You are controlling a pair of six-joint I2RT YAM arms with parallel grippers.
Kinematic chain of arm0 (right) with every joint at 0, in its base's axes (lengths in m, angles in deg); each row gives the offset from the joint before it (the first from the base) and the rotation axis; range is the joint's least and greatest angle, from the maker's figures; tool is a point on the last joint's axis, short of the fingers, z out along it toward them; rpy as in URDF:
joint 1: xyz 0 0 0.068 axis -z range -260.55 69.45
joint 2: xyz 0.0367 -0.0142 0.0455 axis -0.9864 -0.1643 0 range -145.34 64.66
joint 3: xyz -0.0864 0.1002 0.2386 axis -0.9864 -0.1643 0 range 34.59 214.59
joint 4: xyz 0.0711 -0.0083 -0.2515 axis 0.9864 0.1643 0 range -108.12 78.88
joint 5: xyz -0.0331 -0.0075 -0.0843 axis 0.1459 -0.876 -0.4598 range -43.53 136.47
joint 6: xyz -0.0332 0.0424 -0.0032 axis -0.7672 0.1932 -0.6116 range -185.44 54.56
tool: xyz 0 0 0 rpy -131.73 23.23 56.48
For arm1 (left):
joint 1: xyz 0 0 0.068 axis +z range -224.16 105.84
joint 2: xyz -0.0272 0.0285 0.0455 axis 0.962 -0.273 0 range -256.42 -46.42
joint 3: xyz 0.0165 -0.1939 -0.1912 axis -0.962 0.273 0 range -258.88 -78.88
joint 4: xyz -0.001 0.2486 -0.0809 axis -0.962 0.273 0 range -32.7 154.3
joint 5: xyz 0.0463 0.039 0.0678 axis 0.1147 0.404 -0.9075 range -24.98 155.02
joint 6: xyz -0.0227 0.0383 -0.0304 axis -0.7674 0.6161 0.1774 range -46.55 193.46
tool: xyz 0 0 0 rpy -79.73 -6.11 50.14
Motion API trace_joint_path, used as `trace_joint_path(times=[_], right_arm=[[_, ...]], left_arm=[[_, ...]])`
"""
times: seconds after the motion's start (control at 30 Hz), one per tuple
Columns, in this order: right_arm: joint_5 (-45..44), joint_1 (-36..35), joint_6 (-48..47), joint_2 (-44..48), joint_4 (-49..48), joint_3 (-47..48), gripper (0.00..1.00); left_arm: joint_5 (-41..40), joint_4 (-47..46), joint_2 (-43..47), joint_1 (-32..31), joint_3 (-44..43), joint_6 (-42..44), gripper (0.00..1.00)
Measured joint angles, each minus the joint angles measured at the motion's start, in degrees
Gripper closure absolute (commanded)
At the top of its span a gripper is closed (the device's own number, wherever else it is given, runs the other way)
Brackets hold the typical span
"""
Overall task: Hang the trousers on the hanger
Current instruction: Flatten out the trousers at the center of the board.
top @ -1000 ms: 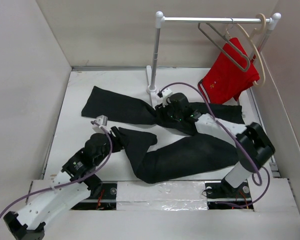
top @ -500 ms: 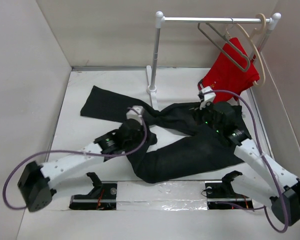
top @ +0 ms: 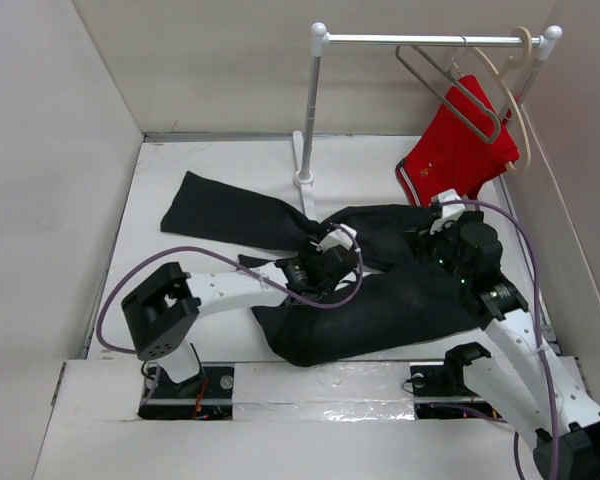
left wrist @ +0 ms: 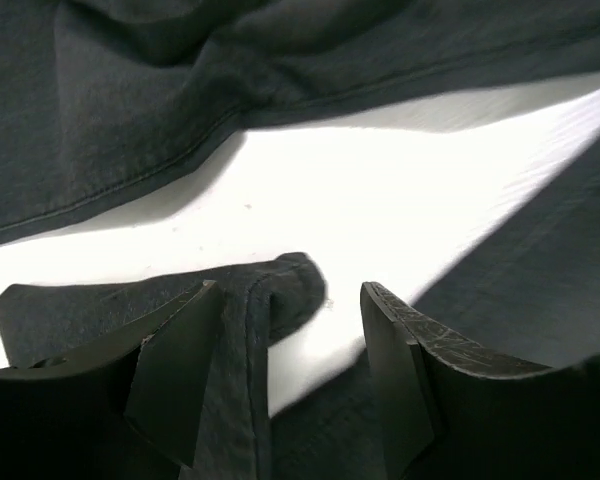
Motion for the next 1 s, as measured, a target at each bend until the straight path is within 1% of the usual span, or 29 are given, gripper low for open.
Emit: trace_joint_path(times=[0.07,0.13,0.17,0.27,0.3,0.4,0.5,0.6,0.7,0.77,0.8,0.87,0.9,0.93,0.97,1.0], right_arm=[[0.7,1.6,0.0,1.9,0.3,0.0,0.81],[1.7,2.8,0.0,3.3,0.5,0.0,0.81],[2.1,3.3,0.0,3.7,0.5,0.0,0.81],[3.3,4.1,0.0,3.6,0.5,-0.1,0.80],[3.6,4.2,0.0,3.4,0.5,-0.3,0.80],[4.7,4.2,0.0,2.5,0.7,-0.9,0.80],[5.6,4.2,0.0,1.8,0.9,-1.0,0.80],[6.7,4.0,0.1,1.4,0.7,-1.4,0.81],[6.8,1.8,-0.1,-0.2,0.3,-1.4,0.82],[5.7,-1.2,-0.1,-1.7,0.4,-1.4,0.83],[4.9,-2.9,-0.1,-2.4,0.4,-1.4,0.83],[3.4,-5.5,-0.1,-3.4,0.5,-1.4,0.82],[2.3,-7.3,-0.1,-4.0,0.5,-1.4,0.82],[1.6,-8.4,-0.1,-4.3,0.5,-1.3,0.81],[0.9,-9.2,-0.1,-4.7,0.5,-1.3,0.81],[0.3,-9.8,0.0,-5.0,0.5,-1.3,0.80]], left_arm=[[-1.2,0.6,-2.5,0.1,-0.3,0.9,0.44],[-2.1,1.1,-4.5,0.1,-0.4,1.5,0.47],[-2.4,1.2,-5.3,0.1,-0.4,1.7,0.50],[-3.6,1.7,-6.6,0.2,-0.4,1.7,0.82],[-4.1,2.0,-6.8,0.2,-0.4,1.5,1.00],[-6.1,2.8,-6.6,0.3,-0.4,0.2,1.00],[-8.2,3.6,-3.8,0.3,0.1,-2.7,1.00],[-10.9,4.3,4.1,0.7,2.7,-7.9,1.00],[-13.2,4.9,20.5,3.2,8.6,-18.2,1.00],[-13.4,4.7,32.3,5.3,14.4,-24.9,0.90],[-13.4,4.8,38.0,6.2,17.8,-28.0,0.72],[-12.1,5.6,48.7,6.6,24.5,-33.6,0.54],[-11.3,6.3,53.9,6.6,27.6,-36.2,0.48],[-10.4,7.5,58.4,6.6,30.3,-38.8,0.40],[-9.9,8.9,62.1,6.6,32.2,-40.8,0.36],[-9.6,10.5,64.8,6.6,33.5,-42.5,0.35]])
